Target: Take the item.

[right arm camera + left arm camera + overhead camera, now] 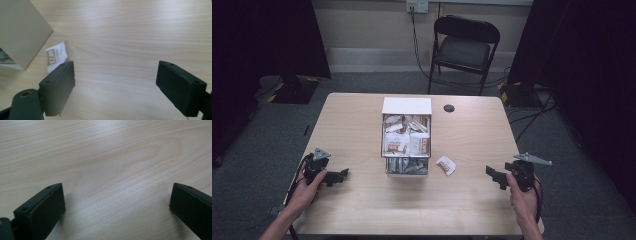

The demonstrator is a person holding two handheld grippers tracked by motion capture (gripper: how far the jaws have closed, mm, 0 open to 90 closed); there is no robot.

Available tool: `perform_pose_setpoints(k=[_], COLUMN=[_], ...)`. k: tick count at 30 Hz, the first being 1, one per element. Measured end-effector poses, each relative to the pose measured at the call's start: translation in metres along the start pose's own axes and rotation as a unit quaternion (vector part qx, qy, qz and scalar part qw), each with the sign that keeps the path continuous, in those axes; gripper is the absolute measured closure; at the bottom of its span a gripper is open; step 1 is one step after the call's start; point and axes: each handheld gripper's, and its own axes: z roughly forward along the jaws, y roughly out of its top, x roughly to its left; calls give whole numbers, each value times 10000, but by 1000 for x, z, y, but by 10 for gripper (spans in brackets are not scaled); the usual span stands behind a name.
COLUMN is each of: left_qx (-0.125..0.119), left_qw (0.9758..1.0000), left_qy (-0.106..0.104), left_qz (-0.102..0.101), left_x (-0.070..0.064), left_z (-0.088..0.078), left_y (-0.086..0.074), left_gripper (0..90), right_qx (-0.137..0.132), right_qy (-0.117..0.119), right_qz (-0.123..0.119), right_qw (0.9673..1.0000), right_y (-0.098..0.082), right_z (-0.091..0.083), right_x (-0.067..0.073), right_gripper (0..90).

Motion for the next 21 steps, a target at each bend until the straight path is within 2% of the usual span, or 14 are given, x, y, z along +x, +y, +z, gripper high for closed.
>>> perform_pose_setpoints(k=[4,8,9,12,15,16,21], left_qx=[-7,-3,-5,-3,-23,-27,-30], left_qw=[10000,10000,10000,10000,10000,10000,10000], left_qy=[0,0,-1,0,7,9,5], left_qz=[-4,-2,-1,-3,-3,-2,-5], left_x=[0,0,0,0,0,0,0], left_z=[0,0,0,0,0,0,0], left_y=[0,0,0,0,0,0,0], left_gripper=[0,0,0,0,0,0,0], right_qx=[64,299,378,629,817,819,629], right_qy=[-258,-624,-702,-853,-919,-1019,-1065], right_qz=[60,89,34,-266,-468,-611,-628], right_qw=[9996,9976,9968,9940,9913,9895,9903], right_y=[-11,-21,-24,-29,-33,-35,-39], right_z=[2,10,13,21,30,32,35], right_x=[-12,-22,-22,-17,-11,-8,-2], right_gripper=[151,154,154,154,142,137,123])
